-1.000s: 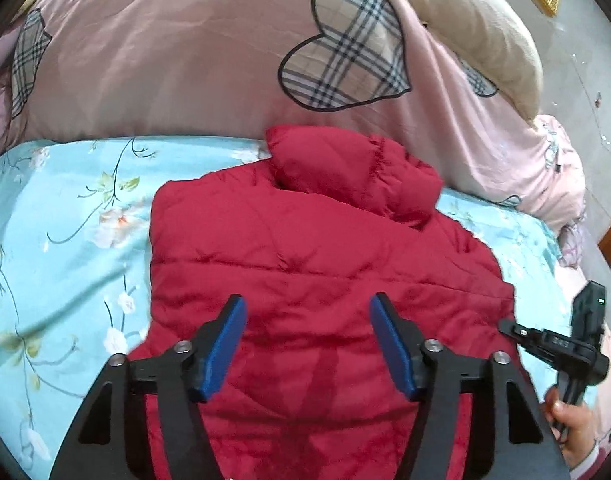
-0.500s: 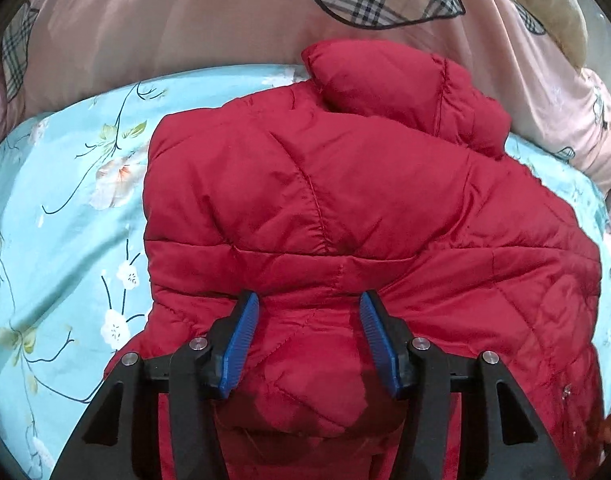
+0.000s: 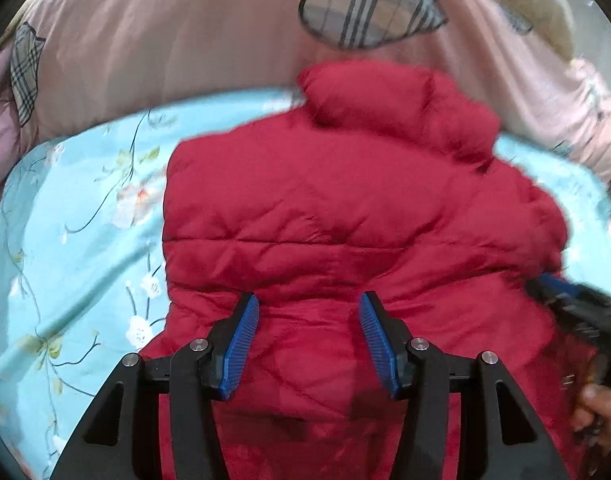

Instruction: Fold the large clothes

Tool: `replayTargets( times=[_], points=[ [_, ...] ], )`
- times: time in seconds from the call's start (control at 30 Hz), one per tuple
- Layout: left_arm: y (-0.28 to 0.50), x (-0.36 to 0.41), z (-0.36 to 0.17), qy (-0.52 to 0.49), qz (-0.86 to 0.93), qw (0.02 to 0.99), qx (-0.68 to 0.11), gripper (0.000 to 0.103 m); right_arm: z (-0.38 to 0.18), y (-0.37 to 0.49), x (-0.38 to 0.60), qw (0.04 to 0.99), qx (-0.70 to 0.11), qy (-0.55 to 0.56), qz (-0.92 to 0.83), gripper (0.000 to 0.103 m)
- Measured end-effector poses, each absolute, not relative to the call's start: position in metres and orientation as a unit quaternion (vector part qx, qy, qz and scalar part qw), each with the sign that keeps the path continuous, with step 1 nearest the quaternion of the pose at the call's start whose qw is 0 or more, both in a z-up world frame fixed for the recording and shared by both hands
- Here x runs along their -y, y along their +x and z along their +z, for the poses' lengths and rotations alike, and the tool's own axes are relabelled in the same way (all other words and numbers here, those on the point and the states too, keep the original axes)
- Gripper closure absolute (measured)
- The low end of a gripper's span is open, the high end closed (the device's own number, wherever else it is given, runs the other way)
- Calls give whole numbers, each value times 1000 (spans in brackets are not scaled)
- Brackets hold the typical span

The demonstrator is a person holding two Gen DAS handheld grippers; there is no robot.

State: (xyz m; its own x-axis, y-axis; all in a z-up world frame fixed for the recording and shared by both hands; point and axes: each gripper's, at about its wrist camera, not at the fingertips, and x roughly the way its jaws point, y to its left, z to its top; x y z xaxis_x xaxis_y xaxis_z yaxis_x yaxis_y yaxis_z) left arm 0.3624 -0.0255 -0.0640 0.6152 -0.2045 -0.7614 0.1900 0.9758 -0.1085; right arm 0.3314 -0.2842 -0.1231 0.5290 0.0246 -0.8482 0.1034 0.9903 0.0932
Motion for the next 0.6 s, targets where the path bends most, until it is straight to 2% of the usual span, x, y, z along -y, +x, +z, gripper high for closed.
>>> replayTargets(
  times=[0.1, 0.3, 0.6],
  points=[
    [360, 28, -51, -11, -114, 910, -398, 50, -125, 330, 288, 873, -482, 72, -20, 58],
    [395, 17, -86, -34, -97, 881, -462, 48, -124, 327, 286, 875, -479, 74, -20, 58],
    [398, 20, -101, -15, -90, 883, -461, 48, -97, 311, 277, 894, -442, 71, -26, 58]
  ],
)
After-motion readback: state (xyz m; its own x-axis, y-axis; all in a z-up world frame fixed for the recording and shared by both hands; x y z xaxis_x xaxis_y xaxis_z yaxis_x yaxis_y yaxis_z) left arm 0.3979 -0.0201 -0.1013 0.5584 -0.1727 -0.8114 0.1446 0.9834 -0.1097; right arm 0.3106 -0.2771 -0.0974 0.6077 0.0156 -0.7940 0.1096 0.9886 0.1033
